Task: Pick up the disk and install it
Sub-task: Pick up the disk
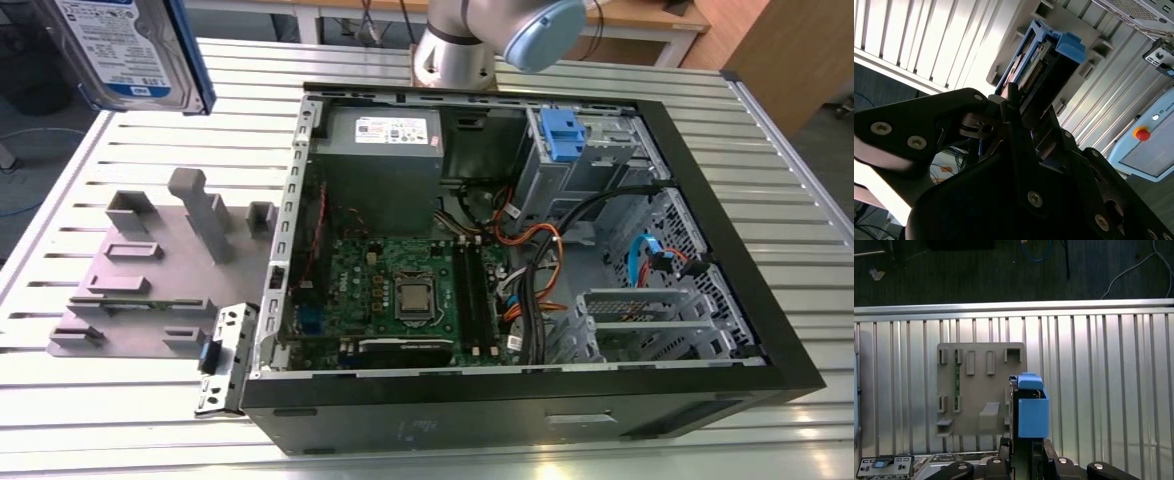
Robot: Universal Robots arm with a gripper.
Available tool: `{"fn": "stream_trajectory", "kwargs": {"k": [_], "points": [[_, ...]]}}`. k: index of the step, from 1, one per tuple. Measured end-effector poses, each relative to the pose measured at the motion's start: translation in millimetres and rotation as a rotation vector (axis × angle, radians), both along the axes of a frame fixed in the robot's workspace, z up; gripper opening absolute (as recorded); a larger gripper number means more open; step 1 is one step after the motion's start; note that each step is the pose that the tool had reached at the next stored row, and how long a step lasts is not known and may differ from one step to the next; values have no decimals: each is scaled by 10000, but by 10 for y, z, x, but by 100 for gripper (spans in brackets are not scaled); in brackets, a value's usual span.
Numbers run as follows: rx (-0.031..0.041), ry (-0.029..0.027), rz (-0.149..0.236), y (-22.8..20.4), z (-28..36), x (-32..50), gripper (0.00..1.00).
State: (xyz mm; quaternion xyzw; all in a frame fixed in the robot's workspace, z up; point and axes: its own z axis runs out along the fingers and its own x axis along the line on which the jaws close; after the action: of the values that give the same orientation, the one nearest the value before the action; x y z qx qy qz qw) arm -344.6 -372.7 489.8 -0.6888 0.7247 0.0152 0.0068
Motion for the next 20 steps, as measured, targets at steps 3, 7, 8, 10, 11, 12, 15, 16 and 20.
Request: {"fn": "stream_trajectory", "kwargs": {"k": [3, 7, 8, 10, 11, 12, 15, 16, 20], "points": [[0, 0, 1, 0, 0, 46, 35], [1, -1, -1, 0, 0, 67, 35], [0, -1, -1, 0, 0, 67, 35], [0, 0, 0, 0, 3, 69, 35], [0, 0, 0, 0, 9, 69, 35], [-1, 0, 0, 0, 13, 69, 35], [0, -1, 0, 0, 13, 69, 35], [0, 0, 0, 0, 14, 69, 35], [-1, 1, 1, 0, 15, 74, 35]]}}
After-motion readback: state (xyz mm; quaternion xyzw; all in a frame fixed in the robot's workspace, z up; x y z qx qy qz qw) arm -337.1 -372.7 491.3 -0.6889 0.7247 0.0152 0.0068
